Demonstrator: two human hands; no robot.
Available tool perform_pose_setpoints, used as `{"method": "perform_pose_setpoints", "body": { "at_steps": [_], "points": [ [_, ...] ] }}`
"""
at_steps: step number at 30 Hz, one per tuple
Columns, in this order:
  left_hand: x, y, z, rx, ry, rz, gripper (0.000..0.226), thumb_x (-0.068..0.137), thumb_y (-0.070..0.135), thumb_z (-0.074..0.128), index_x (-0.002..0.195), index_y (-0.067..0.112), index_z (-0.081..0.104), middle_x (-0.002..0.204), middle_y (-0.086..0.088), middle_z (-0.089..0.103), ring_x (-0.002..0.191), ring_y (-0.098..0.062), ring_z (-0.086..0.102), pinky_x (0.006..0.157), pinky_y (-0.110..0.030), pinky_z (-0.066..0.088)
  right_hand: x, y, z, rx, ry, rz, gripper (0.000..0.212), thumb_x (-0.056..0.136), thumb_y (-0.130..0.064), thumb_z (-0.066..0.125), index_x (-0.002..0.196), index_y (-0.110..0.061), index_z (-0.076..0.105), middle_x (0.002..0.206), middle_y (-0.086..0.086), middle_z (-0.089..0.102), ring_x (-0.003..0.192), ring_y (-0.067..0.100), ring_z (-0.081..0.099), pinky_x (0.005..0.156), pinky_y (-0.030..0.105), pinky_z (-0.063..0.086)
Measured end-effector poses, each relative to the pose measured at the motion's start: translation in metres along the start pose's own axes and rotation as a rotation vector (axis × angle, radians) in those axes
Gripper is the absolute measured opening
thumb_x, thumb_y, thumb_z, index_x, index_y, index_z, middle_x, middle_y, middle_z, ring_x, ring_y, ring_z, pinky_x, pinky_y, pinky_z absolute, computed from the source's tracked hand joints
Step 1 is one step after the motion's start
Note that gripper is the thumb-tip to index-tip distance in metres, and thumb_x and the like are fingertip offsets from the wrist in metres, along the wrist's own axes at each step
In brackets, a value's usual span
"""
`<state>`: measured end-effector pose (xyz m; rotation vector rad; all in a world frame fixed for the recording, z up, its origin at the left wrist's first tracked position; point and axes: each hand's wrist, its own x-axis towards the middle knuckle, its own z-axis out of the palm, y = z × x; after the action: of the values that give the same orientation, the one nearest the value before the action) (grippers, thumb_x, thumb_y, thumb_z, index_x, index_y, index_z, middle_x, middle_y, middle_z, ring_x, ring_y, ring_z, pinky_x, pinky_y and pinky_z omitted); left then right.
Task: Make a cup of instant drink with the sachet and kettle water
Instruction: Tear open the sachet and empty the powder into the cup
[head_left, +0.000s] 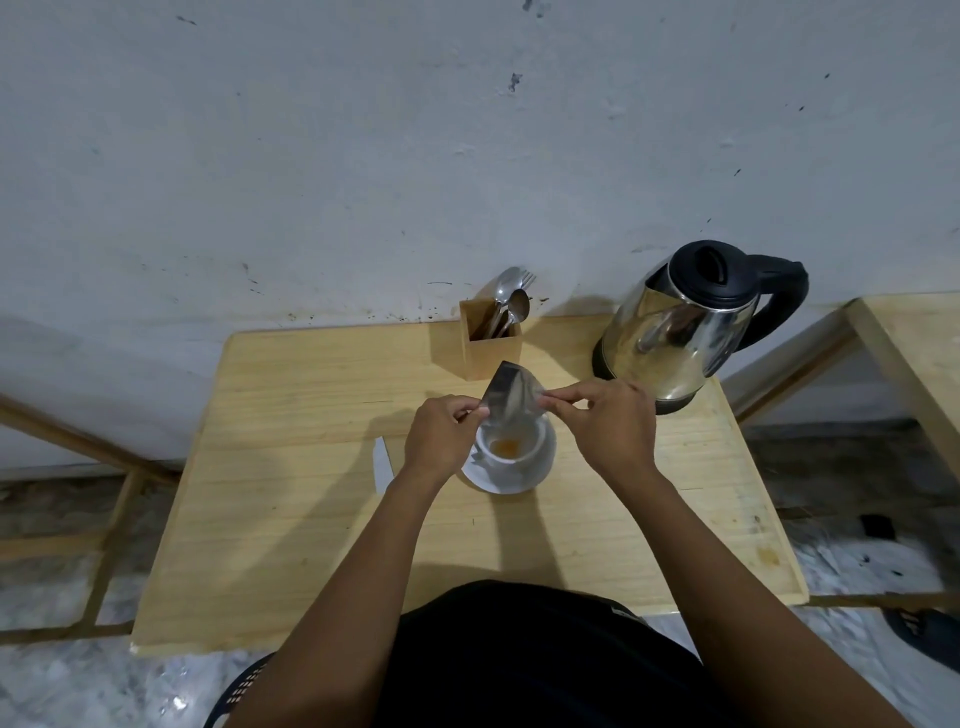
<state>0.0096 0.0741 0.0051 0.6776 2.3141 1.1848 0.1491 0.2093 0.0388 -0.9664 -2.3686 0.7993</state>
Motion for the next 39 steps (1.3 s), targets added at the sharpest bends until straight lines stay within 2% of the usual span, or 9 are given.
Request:
{"method": "perform_pose_setpoints", "body": {
  "at_steps": [4,8,10,13,18,22,26,31,39],
  "points": [
    [-0.001,0.001,-0.002,-0.046,-0.015,-0.003,0.015,0.088,0.019,0.066,0.096,0.010,0.074,0.086,-0.010,0.070,0.075,-0.016,0.059,0.070,-0.027,0.045,0.002,-0.001,-0.003,0.006,-0.056,-0.039,0.009,0.075,-0.047,0.075,0.076,-0.038,0.077,0.076,-0.026,0.069,0.066,-0.013,0.052,0.103,0.046,0.037],
    [-0.002,0.007,-0.004,-0.037,-0.052,-0.019,0.031,0.085,0.030,0.068,0.114,0.021,0.064,0.088,0.000,0.045,0.070,-0.009,0.044,0.060,-0.013,0.039,0.005,-0.001,-0.012,0.005,-0.082,-0.084,0.006,0.076,-0.043,0.077,0.079,-0.037,0.078,0.078,-0.023,0.069,0.077,-0.021,0.048,0.101,0.046,0.039],
    [-0.003,0.008,-0.005,-0.064,-0.070,-0.009,0.041,0.084,0.031,0.069,0.124,0.029,0.059,0.093,0.003,0.040,0.084,-0.014,0.047,0.070,-0.008,0.042,0.005,-0.001,-0.015,0.027,-0.137,-0.098,0.007,0.076,-0.042,0.077,0.079,-0.036,0.078,0.077,-0.024,0.067,0.078,-0.019,0.049,0.102,0.043,0.037],
    [-0.002,0.009,-0.004,-0.079,-0.094,-0.007,0.043,0.084,0.030,0.070,0.125,0.034,0.059,0.097,0.005,0.038,0.109,-0.021,0.044,0.095,-0.029,0.043,0.005,-0.001,-0.013,0.035,-0.168,-0.115,0.006,0.076,-0.044,0.076,0.078,-0.038,0.077,0.075,-0.026,0.065,0.077,-0.011,0.052,0.105,0.043,0.034],
    [0.001,0.011,0.002,-0.046,-0.076,-0.039,0.028,0.086,0.029,0.069,0.098,0.004,0.069,0.102,-0.001,0.048,0.102,-0.019,0.050,0.080,-0.020,0.037,0.003,-0.001,-0.007,0.006,-0.069,-0.147,0.004,0.077,-0.043,0.077,0.079,-0.039,0.076,0.078,-0.024,0.069,0.068,-0.009,0.051,0.101,0.043,0.037],
    [-0.003,0.014,0.006,-0.055,-0.039,0.037,0.025,0.083,0.027,0.073,0.092,0.004,0.075,0.089,0.004,0.052,0.099,-0.021,0.048,0.078,-0.022,0.036,0.005,0.000,-0.007,-0.055,0.015,-0.093,0.012,0.080,-0.045,0.072,0.086,-0.036,0.075,0.083,-0.018,0.071,0.070,0.003,0.053,0.097,0.042,0.039],
    [-0.007,0.018,0.005,-0.035,-0.026,0.077,0.027,0.081,0.028,0.074,0.092,0.004,0.077,0.084,0.002,0.057,0.087,-0.015,0.048,0.067,-0.016,0.034,0.009,0.001,-0.010,0.006,-0.082,-0.124,0.006,0.080,-0.037,0.076,0.086,-0.033,0.076,0.078,-0.021,0.067,0.065,0.001,0.052,0.087,0.048,0.048],
    [-0.007,0.023,0.003,-0.064,-0.027,0.044,0.039,0.084,0.018,0.071,0.052,0.017,0.049,0.063,0.006,0.042,0.056,-0.006,0.039,0.055,-0.022,0.031,0.009,0.004,-0.016,-0.008,-0.133,-0.073,0.004,0.082,-0.038,0.074,0.083,-0.035,0.076,0.076,-0.027,0.062,0.066,-0.004,0.050,0.090,0.044,0.046],
    [-0.006,0.020,0.007,-0.022,-0.058,0.021,0.029,0.087,0.023,0.068,0.066,0.005,0.057,0.073,-0.002,0.050,0.068,-0.017,0.048,0.059,-0.024,0.037,0.010,0.001,-0.013,-0.043,-0.111,-0.086,0.005,0.084,-0.038,0.072,0.083,-0.034,0.074,0.080,-0.025,0.065,0.066,-0.011,0.047,0.091,0.042,0.045]
  ]
}}
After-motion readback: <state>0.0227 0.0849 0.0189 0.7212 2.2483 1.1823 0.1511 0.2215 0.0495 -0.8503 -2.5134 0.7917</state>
